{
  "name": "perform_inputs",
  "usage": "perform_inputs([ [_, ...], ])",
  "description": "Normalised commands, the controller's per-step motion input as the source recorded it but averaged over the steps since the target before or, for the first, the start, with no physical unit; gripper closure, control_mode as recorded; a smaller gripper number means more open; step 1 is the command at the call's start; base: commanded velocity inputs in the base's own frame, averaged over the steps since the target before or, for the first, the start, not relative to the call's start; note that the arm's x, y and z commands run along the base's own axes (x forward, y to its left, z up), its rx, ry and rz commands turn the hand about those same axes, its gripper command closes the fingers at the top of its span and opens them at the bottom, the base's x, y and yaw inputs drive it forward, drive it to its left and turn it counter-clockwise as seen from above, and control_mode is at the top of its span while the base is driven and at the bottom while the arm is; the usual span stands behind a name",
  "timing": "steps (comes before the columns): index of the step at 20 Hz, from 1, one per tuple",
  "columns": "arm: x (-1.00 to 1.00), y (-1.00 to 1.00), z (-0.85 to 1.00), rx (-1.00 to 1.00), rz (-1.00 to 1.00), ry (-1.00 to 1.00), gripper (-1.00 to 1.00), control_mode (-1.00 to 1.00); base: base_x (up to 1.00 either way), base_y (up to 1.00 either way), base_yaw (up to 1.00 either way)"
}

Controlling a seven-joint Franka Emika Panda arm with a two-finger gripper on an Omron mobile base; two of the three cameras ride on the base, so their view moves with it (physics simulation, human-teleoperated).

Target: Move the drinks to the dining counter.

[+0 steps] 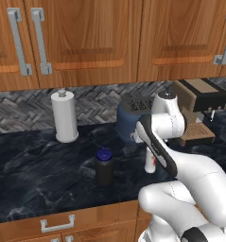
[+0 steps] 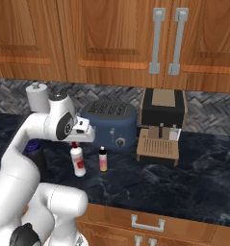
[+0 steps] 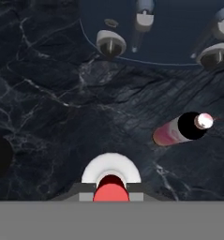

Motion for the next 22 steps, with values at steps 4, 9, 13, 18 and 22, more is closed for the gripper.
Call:
perform_inputs([
  [4, -0.35, 0.0, 0.83, 0.0, 0.0, -0.01, 1.0, -1.0, 0.0, 0.0, 0.0],
  [9, -0.61, 0.0, 0.44, 0.0, 0.0, -0.04, 1.0, -1.0, 0.0, 0.0, 0.0],
  [13, -0.54, 0.0, 0.38, 0.0, 0.0, -0.04, 1.0, -1.0, 0.0, 0.0, 0.0],
  [18, -0.54, 0.0, 0.39, 0.0, 0.0, -0.13, 1.0, -1.0, 0.0, 0.0, 0.0],
  [22, -0.47, 0.0, 0.34, 0.0, 0.0, -0.14, 1.0, -1.0, 0.0, 0.0, 0.0],
])
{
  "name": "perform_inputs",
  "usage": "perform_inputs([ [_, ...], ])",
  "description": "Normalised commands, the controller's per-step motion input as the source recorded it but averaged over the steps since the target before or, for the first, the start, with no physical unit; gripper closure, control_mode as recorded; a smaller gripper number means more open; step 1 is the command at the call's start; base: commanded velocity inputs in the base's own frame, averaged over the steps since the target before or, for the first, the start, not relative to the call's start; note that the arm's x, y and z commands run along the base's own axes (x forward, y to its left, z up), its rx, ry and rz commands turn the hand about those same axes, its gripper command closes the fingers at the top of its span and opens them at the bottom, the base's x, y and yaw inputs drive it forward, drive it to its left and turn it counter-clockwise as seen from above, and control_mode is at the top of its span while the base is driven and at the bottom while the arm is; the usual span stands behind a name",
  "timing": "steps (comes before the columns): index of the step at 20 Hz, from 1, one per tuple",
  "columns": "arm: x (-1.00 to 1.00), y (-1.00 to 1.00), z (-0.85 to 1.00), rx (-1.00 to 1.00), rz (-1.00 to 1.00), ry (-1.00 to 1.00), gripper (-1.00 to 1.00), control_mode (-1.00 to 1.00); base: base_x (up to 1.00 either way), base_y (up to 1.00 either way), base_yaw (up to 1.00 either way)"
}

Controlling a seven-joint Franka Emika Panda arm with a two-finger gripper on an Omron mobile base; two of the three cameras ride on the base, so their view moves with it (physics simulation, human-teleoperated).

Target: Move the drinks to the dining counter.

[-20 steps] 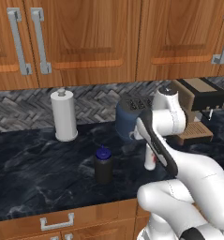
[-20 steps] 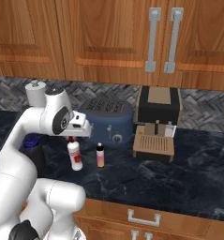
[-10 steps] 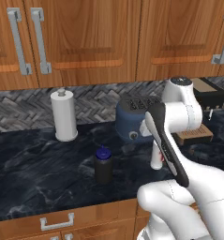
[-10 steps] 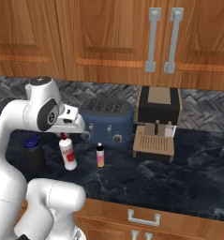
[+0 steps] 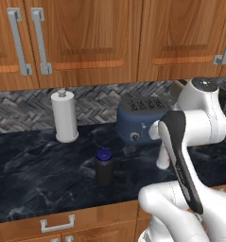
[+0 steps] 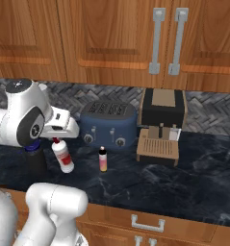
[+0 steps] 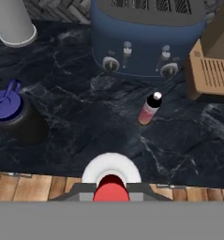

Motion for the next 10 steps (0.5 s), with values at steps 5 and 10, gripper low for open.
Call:
perform_inputs([
  [5, -0.32, 0.0, 0.15, 0.0, 0.0, -0.15, 1.0, -1.0, 0.0, 0.0, 0.0],
  [10, -0.06, 0.0, 0.01, 0.0, 0.0, -0.03, 1.0, 1.0, -0.29, 0.0, 0.0],
])
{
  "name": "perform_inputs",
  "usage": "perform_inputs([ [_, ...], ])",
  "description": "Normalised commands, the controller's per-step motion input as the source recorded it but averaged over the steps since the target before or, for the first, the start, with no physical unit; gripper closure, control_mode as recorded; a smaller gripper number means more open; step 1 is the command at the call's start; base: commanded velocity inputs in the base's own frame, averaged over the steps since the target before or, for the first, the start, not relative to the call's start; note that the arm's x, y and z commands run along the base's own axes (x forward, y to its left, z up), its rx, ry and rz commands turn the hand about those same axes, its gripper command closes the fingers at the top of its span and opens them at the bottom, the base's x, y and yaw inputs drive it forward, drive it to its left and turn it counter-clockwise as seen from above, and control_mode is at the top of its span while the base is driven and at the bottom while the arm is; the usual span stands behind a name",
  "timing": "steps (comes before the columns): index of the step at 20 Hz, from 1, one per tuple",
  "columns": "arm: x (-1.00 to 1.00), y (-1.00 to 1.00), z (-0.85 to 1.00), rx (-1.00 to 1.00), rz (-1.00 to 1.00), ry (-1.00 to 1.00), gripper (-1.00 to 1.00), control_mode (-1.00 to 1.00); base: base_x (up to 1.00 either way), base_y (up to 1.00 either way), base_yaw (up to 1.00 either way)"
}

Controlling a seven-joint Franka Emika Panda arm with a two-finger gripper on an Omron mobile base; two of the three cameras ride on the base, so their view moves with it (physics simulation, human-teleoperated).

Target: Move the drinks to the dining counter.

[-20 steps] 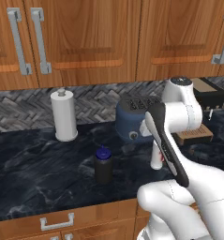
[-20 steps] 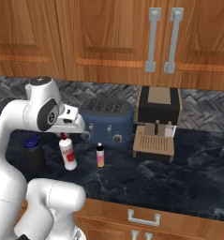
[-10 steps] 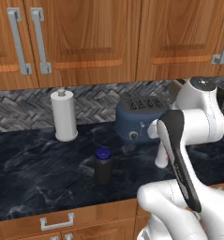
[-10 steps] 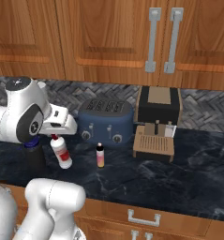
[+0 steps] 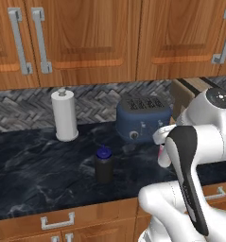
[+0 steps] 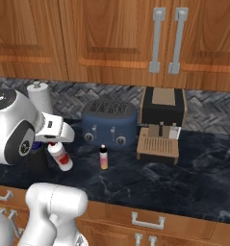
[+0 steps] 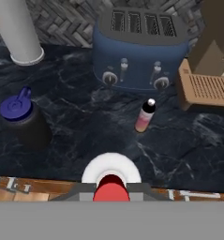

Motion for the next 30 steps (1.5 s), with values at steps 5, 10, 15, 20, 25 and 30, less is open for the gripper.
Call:
perform_inputs([
  [5, 0.0, 0.0, 0.0, 0.0, 0.0, 0.0, 1.0, 1.0, -0.57, 0.0, 0.0],
  [10, 0.0, 0.0, 0.0, 0.0, 0.0, 0.0, 1.0, 1.0, -0.59, 0.0, 0.0],
  [15, 0.0, 0.0, 0.0, 0.0, 0.0, 0.0, 1.0, 1.0, -0.58, 0.0, 0.0],
  [20, 0.0, 0.0, 0.0, 0.0, 0.0, 0.0, 1.0, 1.0, -0.42, 0.0, 0.01],
  [25, 0.0, 0.0, 0.0, 0.0, 0.0, 0.0, 1.0, 1.0, -0.14, 0.0, 0.09],
  [30, 0.0, 0.0, 0.0, 0.0, 0.0, 0.0, 1.0, 1.0, -0.05, 0.0, 0.15],
])
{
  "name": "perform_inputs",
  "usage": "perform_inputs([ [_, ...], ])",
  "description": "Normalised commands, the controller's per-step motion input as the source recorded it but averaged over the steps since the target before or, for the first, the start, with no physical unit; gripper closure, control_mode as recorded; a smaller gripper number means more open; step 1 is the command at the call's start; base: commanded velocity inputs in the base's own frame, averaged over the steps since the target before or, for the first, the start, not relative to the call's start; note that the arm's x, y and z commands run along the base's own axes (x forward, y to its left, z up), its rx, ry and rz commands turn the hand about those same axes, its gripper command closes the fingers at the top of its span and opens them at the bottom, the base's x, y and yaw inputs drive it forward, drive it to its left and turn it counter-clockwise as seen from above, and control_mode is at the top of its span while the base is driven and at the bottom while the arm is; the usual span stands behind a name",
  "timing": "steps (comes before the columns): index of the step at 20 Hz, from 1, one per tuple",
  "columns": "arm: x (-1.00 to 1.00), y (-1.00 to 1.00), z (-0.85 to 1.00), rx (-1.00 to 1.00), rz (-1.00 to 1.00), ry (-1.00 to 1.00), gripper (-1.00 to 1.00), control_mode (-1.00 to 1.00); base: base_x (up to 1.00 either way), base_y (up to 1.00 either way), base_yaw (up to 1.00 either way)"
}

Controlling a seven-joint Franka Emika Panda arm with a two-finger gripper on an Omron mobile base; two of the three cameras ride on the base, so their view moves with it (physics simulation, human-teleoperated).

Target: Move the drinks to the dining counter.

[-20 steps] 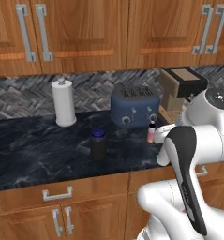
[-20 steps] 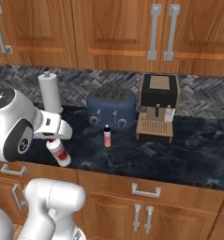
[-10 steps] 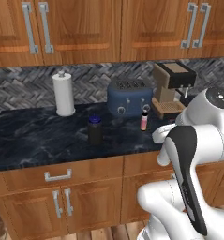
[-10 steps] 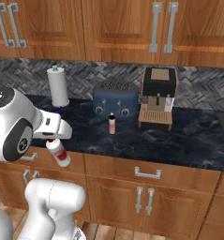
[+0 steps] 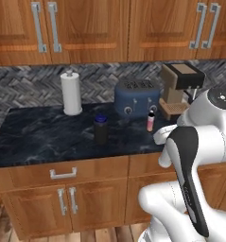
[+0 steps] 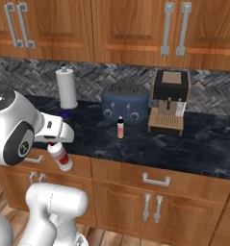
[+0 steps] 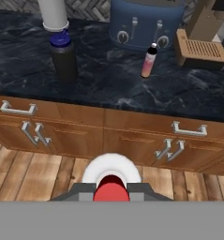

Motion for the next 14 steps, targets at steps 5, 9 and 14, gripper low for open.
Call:
perform_inputs([
  [5, 0.0, 0.0, 0.0, 0.0, 0.0, 0.0, 1.0, 1.0, -0.03, 0.0, 0.16],
  [9, 0.0, 0.0, 0.0, 0.0, 0.0, 0.0, 1.0, 1.0, 0.0, 0.0, 0.19],
  [14, 0.0, 0.0, 0.0, 0.0, 0.0, 0.0, 1.0, 1.0, 0.0, 0.0, 0.26],
])
